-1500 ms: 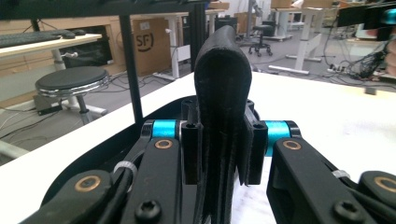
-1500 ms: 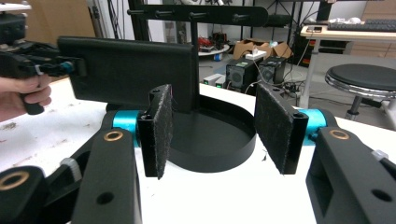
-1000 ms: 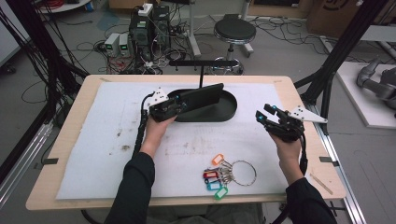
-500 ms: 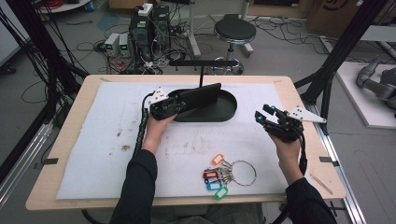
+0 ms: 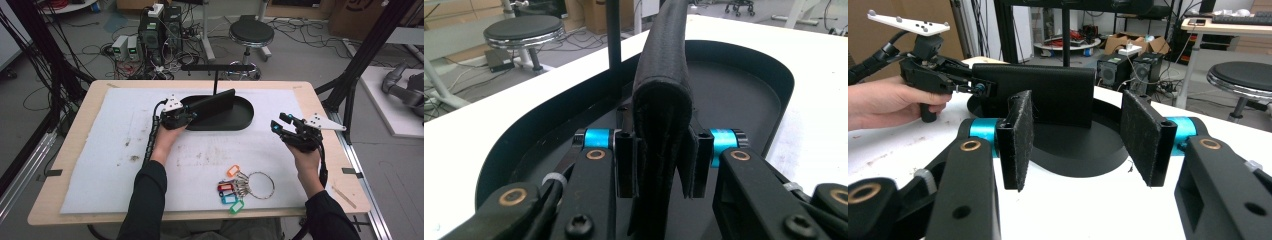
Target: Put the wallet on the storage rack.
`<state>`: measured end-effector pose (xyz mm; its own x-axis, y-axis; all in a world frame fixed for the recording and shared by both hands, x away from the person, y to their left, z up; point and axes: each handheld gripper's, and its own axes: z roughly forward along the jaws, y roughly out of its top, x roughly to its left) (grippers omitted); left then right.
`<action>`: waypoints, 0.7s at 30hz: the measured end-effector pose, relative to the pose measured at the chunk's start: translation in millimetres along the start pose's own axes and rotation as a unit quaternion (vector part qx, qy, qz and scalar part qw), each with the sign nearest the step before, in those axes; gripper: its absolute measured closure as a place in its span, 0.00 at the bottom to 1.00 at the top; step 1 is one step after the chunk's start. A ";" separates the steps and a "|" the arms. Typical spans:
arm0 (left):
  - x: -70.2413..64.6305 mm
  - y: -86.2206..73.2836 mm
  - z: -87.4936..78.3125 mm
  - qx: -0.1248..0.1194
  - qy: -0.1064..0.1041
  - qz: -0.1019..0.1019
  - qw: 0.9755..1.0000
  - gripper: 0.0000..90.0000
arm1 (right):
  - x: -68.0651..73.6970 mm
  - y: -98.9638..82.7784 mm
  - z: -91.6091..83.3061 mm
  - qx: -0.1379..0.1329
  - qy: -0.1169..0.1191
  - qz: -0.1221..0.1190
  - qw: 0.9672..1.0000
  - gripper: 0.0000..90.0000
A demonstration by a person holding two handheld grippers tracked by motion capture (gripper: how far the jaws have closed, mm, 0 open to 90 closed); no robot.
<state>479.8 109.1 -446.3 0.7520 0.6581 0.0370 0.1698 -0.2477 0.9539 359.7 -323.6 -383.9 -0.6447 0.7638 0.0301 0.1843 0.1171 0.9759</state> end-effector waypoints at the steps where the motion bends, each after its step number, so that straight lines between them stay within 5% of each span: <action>1: 0.0 0.1 0.0 0.000 0.000 0.000 1.000 0.81 | 0.1 0.0 0.4 0.000 -0.001 -0.003 1.000 0.54; 9: -0.8 3.5 -3.9 0.016 0.025 -0.007 1.000 0.69 | 0.3 -0.2 1.3 0.004 -0.001 -0.008 1.000 0.54; 13: -1.5 7.1 -8.3 0.030 0.047 -0.016 0.998 0.50 | 0.5 -0.2 1.5 0.004 -0.004 -0.008 1.000 0.52; 21: -4.2 12.2 -20.5 0.047 0.052 -0.028 0.997 0.37 | 2.8 0.0 2.4 0.009 -0.004 -0.010 1.000 0.51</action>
<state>465.7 117.8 -428.7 0.6702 0.7419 0.0204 0.2725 -0.2715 0.9230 359.7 -319.9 -384.3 -0.6423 0.7664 0.0081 0.1843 0.1442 0.9722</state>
